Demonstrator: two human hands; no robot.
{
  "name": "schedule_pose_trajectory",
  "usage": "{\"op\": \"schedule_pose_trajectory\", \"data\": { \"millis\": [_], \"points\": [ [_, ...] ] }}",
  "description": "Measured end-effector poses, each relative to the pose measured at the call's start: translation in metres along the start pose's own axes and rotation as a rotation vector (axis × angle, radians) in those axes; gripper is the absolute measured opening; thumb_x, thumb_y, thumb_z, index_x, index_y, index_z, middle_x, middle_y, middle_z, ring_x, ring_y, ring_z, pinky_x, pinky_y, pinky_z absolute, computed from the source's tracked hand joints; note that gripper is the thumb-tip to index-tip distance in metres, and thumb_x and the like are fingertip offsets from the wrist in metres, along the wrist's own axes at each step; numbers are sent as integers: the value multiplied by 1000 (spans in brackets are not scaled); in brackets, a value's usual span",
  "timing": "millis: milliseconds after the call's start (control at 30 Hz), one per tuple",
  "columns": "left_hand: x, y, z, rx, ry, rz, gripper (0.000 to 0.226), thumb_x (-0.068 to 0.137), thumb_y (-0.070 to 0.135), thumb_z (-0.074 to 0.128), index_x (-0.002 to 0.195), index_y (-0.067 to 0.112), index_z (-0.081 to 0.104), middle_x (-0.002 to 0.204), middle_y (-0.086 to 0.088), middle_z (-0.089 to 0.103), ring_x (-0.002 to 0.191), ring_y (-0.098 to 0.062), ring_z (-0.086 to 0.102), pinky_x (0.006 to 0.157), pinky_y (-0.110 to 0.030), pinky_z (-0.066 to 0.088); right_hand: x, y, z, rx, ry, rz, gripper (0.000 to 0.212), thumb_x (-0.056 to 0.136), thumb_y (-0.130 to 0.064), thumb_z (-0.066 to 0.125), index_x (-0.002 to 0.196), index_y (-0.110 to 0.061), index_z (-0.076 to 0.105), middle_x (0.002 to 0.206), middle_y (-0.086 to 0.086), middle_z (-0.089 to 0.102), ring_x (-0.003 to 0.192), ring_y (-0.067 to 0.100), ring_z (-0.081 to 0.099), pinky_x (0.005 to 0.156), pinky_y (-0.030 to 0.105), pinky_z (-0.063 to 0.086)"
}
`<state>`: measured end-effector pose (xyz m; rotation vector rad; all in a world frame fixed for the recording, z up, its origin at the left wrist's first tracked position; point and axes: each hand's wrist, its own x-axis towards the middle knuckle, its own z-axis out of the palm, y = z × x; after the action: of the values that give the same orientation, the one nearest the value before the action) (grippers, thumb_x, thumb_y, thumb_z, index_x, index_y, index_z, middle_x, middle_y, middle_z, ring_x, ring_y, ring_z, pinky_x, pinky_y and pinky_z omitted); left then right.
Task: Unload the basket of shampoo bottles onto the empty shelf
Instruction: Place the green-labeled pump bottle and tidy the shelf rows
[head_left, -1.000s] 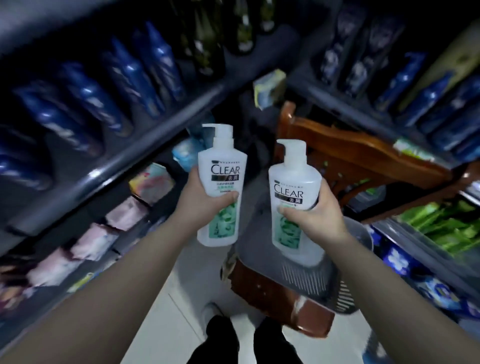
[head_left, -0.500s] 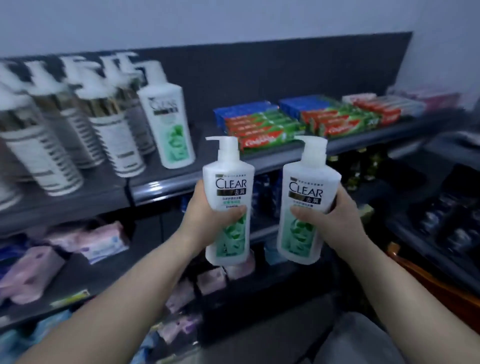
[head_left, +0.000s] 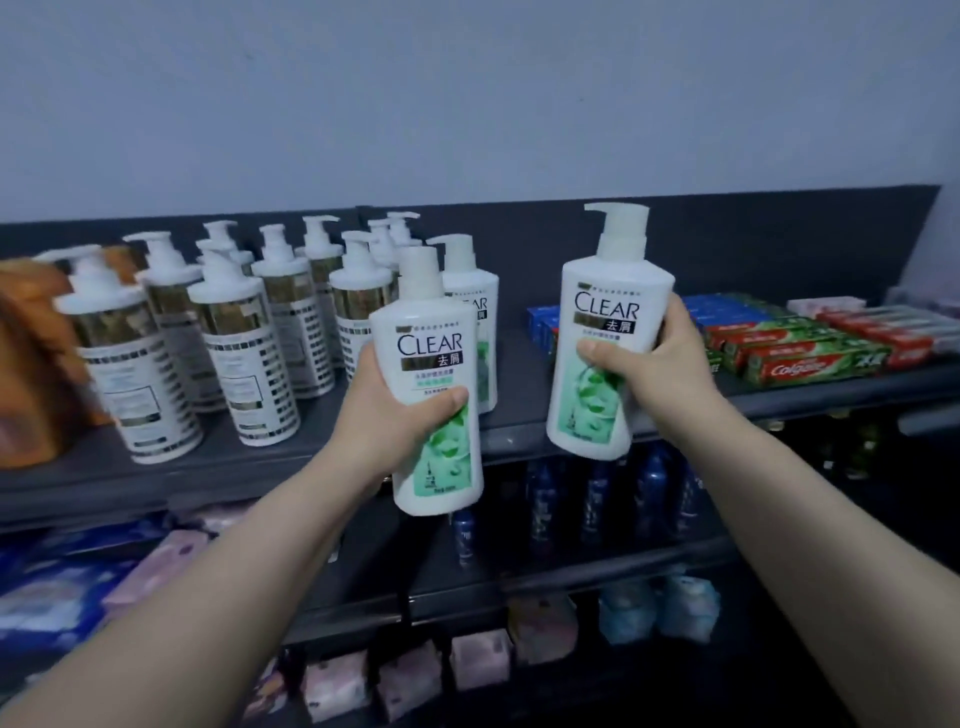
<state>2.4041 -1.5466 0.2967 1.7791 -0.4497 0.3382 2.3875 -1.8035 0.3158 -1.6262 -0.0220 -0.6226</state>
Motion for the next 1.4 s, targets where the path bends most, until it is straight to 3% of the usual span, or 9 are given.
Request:
{"op": "schedule_pose_trajectory", "data": {
  "millis": [100, 167, 467, 833, 1033, 1100, 1233, 1333, 1400],
  "points": [
    [14, 5, -6, 5, 37, 40, 30, 73, 1, 81, 97, 12, 66, 89, 5, 75, 82, -9, 72, 64, -19, 55, 28, 0, 14, 62, -34, -14, 60, 68, -1, 81, 119, -11, 51, 109, 6, 68, 97, 22, 68, 85, 47, 56],
    [23, 4, -8, 19, 58, 48, 29, 72, 2, 81, 95, 13, 67, 86, 7, 75, 80, -6, 72, 63, -16, 53, 49, 4, 22, 92, -42, -20, 60, 68, 1, 80, 119, -9, 51, 110, 9, 68, 97, 24, 68, 85, 48, 56],
    [53, -12, 7, -12, 171, -34, 56, 70, 11, 85, 116, 10, 55, 107, -7, 72, 99, -25, 69, 86, -52, 55, 150, 63, 57, 158, -138, 22, 62, 63, 0, 83, 115, -15, 51, 105, 6, 68, 94, 22, 69, 80, 43, 57],
    [55, -15, 28, -11, 261, -119, 68, 63, 18, 84, 121, 9, 51, 108, -7, 72, 99, -23, 70, 84, -45, 58, 215, 119, 124, 211, -404, 103, 69, 64, 4, 83, 120, -16, 47, 111, 10, 65, 95, 22, 65, 77, 39, 57],
    [49, -14, 34, 3, 280, -129, 72, 64, 17, 85, 125, 8, 47, 111, -9, 70, 101, -26, 69, 86, -50, 56, 222, 125, 144, 209, -614, 104, 79, 67, -17, 86, 132, -27, 42, 113, -4, 66, 98, 9, 63, 82, 36, 54],
    [47, -11, 35, 6, 268, -144, 75, 61, 23, 87, 124, 10, 47, 111, -9, 70, 101, -26, 69, 86, -50, 56, 222, 128, 140, 195, -688, 92, 84, 72, -19, 82, 141, -29, 35, 123, -6, 62, 109, 9, 60, 90, 36, 50],
    [46, -6, 37, 8, 230, -153, 72, 60, 23, 88, 119, 15, 48, 108, -5, 72, 99, -22, 70, 83, -43, 57, 213, 115, 118, 126, -563, 20, 74, 95, -17, 57, 153, -20, 12, 153, 5, 34, 135, 12, 37, 111, 32, 32],
    [50, -4, 46, -33, 188, -160, 76, 58, 24, 88, 121, 10, 48, 109, -9, 71, 101, -27, 69, 87, -50, 55, 189, 84, 95, 124, -420, -175, 52, 99, -16, 49, 147, -17, 31, 145, 9, 43, 128, 10, 44, 106, 23, 34],
    [53, -4, 56, -69, 151, -154, 74, 61, 18, 86, 123, 5, 47, 110, -12, 70, 102, -30, 68, 88, -51, 55, 169, 59, 78, 173, -443, -274, 40, 99, -19, 47, 139, -15, 43, 129, 5, 57, 112, 3, 54, 96, 19, 41]
  ]
}}
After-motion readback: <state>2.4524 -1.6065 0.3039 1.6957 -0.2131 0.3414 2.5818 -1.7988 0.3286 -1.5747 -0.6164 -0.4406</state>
